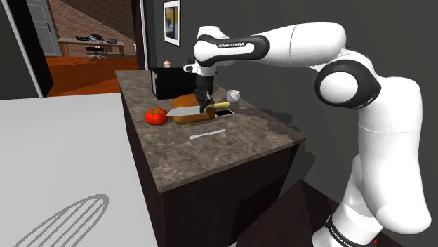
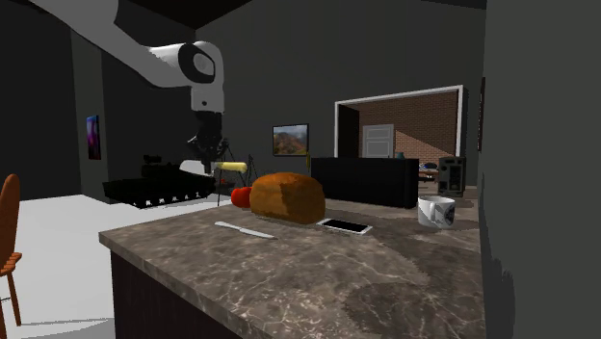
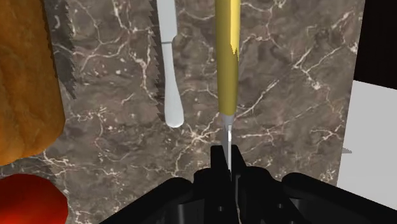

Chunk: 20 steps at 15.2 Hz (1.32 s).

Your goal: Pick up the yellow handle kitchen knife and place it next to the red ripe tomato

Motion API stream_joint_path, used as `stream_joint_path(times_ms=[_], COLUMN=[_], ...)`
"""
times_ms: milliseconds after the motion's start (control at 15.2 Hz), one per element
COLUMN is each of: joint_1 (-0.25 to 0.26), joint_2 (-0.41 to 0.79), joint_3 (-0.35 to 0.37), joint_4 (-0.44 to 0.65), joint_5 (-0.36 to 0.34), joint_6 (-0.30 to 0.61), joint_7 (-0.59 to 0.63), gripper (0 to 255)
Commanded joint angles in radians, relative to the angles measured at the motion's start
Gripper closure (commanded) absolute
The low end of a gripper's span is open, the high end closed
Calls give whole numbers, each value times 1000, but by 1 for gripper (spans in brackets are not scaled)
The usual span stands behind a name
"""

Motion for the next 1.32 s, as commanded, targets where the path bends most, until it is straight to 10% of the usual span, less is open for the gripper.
stream_joint_path(times_ms=[0,198,1254], joint_1=[22,55,67], joint_2=[35,108,125], joint_3=[14,36,43], joint_4=[50,163,-26], joint_5=[4,12,22], joint_6=[-13,-52,153], joint_7=[42,109,94], gripper=[255,255,255])
